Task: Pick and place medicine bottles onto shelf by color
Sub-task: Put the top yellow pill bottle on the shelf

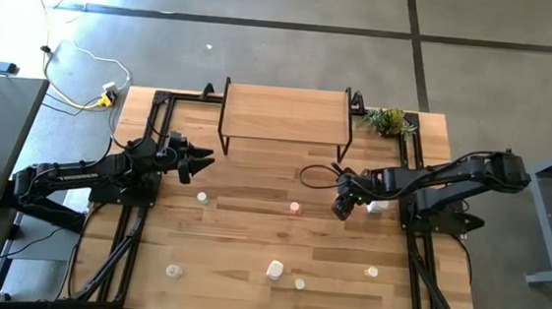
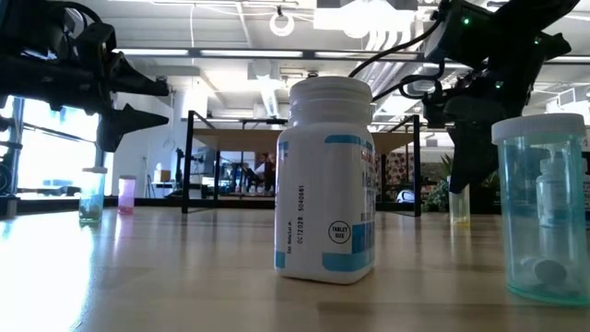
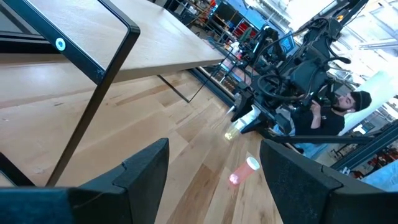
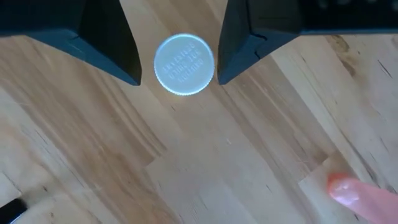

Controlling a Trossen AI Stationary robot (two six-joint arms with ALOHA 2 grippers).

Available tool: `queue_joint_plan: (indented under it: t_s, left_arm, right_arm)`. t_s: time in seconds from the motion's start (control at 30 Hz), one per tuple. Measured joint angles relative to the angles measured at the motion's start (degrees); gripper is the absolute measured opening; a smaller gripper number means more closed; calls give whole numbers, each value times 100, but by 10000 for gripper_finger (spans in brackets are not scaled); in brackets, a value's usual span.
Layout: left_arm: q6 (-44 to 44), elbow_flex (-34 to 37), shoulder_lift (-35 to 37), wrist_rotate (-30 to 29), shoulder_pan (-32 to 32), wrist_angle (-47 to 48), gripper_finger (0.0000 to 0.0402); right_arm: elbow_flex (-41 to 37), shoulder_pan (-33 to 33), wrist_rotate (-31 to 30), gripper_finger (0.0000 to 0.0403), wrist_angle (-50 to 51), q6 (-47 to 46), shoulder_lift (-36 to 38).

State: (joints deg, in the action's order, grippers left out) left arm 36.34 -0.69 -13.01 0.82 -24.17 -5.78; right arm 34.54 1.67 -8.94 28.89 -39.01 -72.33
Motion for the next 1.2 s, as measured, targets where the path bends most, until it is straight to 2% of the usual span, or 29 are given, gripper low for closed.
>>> queue_joint_plan:
  t_s: [0.27,0.67,0.97,1.2]
  left_arm:
    - [-2,0,1,0,-1,44,241]
    - [-6,0,2,1,0,45,241]
    - [-100,1,1,0,0,42,241]
    - [-68,0,0,0,1,40,241]
  right_arm:
    - [0,-9,-147,187,-47,-11,6]
    - [0,-9,-91,98,-56,-171,8]
    - [74,-4,191,100,-13,-549,7]
    - [963,-5,118,99,-39,-316,6]
